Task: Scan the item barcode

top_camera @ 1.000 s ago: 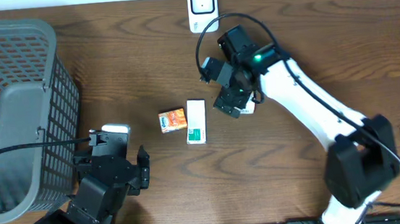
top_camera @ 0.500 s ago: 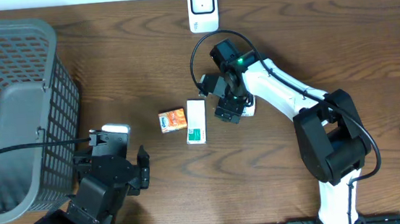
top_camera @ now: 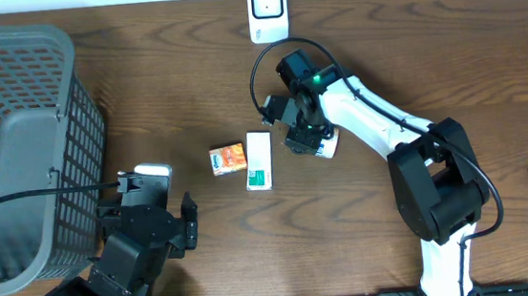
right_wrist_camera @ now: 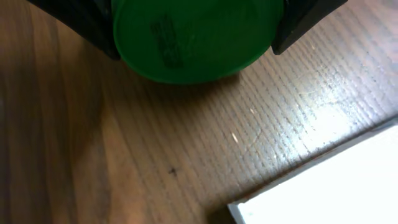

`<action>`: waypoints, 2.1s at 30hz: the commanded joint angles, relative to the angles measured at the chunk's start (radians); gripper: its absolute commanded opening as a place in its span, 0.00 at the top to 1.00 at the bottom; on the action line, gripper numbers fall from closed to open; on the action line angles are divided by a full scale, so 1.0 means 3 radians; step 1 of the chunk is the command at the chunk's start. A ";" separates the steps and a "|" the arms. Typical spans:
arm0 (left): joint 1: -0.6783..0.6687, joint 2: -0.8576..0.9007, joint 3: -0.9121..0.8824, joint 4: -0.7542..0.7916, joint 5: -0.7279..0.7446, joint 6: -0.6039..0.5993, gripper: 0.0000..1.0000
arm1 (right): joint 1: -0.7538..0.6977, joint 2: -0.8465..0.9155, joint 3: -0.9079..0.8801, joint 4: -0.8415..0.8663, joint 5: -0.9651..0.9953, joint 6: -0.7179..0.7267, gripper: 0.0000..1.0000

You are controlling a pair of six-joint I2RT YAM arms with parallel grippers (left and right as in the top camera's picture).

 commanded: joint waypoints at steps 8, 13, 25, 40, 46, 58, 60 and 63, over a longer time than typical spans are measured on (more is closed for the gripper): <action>-0.0010 -0.0003 -0.0013 -0.0011 -0.0045 -0.0018 0.15 | 0.0019 0.0020 0.0668 -0.0122 -0.0768 0.0317 0.59; -0.0010 -0.0003 -0.0013 -0.0011 -0.0045 -0.0018 0.15 | 0.0010 0.0020 0.0665 -0.0033 -0.0982 0.0318 0.66; -0.0010 -0.0003 -0.0013 -0.0011 -0.0045 -0.0018 0.15 | -0.0011 0.0022 0.0622 0.0631 -0.1115 0.0441 0.62; -0.0010 -0.0003 -0.0013 -0.0011 -0.0045 -0.0018 0.15 | -0.0178 0.0023 -0.0196 0.1672 -0.1174 0.0570 0.57; -0.0010 -0.0003 -0.0013 -0.0010 -0.0046 -0.0018 0.15 | -0.0211 0.0023 -0.0298 0.2094 -0.1396 0.0868 0.54; -0.0010 -0.0003 -0.0013 -0.0010 -0.0045 -0.0018 0.15 | -0.0203 0.0042 -0.0298 0.2742 -0.1489 0.1142 0.53; -0.0010 -0.0003 -0.0013 -0.0011 -0.0045 -0.0018 0.15 | -0.0203 0.0050 -0.0300 0.2806 -0.1488 0.1155 0.53; -0.0010 -0.0003 -0.0013 -0.0011 -0.0045 -0.0018 0.15 | -0.0205 0.0084 -0.0314 0.2995 -0.1465 0.1288 0.52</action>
